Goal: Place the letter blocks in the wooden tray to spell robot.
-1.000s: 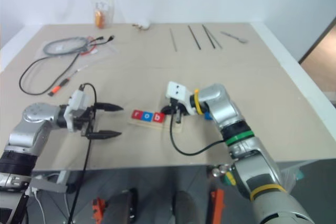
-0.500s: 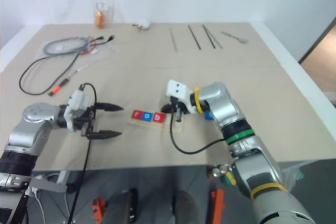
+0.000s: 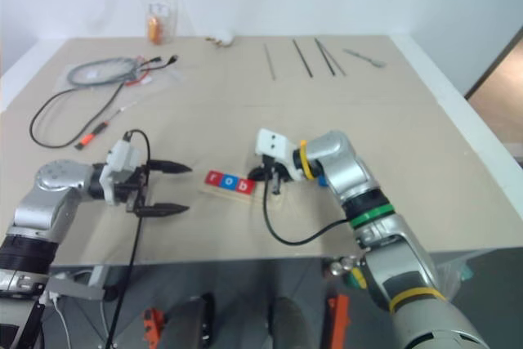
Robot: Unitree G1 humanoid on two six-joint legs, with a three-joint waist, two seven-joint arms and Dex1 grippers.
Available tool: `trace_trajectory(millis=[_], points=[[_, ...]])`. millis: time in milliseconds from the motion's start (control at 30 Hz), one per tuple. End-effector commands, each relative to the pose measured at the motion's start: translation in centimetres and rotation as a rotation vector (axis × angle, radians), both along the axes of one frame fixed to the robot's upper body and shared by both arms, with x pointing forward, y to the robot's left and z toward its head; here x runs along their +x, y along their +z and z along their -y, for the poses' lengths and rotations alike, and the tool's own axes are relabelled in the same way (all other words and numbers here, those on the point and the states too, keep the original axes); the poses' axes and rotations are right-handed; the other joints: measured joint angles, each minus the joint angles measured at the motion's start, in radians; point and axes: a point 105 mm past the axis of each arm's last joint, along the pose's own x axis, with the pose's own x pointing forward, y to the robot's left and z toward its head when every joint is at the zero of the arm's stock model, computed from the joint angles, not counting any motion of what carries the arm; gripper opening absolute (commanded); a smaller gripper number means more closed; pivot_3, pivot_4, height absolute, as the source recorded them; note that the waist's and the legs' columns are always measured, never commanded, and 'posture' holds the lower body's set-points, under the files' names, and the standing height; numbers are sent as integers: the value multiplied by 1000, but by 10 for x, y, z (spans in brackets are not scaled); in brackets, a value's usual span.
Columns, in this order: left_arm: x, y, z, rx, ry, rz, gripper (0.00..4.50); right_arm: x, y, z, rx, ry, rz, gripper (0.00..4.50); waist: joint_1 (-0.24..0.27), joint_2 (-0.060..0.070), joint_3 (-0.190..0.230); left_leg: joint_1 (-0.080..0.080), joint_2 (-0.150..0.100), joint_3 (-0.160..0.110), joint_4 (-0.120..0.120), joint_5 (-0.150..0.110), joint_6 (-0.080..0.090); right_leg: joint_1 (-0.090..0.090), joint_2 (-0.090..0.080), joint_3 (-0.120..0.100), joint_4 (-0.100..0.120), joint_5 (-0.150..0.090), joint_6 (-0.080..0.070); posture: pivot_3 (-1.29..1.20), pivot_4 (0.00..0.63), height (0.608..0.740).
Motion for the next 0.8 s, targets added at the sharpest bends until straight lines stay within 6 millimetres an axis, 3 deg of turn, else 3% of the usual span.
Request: trace_trajectory(millis=[33, 133, 333, 433, 533, 767, 800], points=[[0, 8, 0, -5, -4, 35, 4500, 13, 52, 15, 111, -54, 85, 23, 0, 0, 0, 0, 0, 0, 0, 0, 0, 0, 0, 0, 0, 0, -1, 0, 150, 740], [-1, 7, 1, -6, -6, 35, 4500, 6, 62, 28, 135, -44, 72, 23, 6, 0, 0, 0, 0, 0, 0, 0, 0, 0, 0, 0, 0, 0, 0, 0, 150, 740], [-10, 13, 16, -17, -79, 59, 4500, -5, 48, 81, 137, -226, 86, 23, 17, 0, 0, 0, 0, 0, -1, -1, -1, 0, -1, 0, 0, 0, 1, 0, 150, 740], [-10, 17, 22, -24, -97, 71, 4500, -1, 55, 109, 185, -390, 123, 790, 15, 0, 0, -1, 0, 2, -1, 0, -1, -1, -1, 2, 0, -1, 2, 0, 150, 740], [-9, 16, 24, -22, -112, 70, 4500, -1, 60, 127, 218, -500, 144, 1837, 10, 0, 0, 0, 0, 2, 0, 0, 0, -1, 0, 2, 0, 0, -1, 0, 150, 740], [-6, 13, 30, -15, -147, 62, 4500, -12, 58, 144, 215, -590, 171, 4385, 7, 0, 0, 2, -1, 2, 1, 0, 0, 0, 0, 4, 0, 2, -1, 0, 150, 740], [-5, 14, 32, -17, -154, 63, 4500, -13, 52, 150, 191, -595, 165, 4460, 7, 0, 0, 2, -1, 2, 1, 0, 1, 0, 0, 4, 0, 2, -1, 0, 150, 740]])
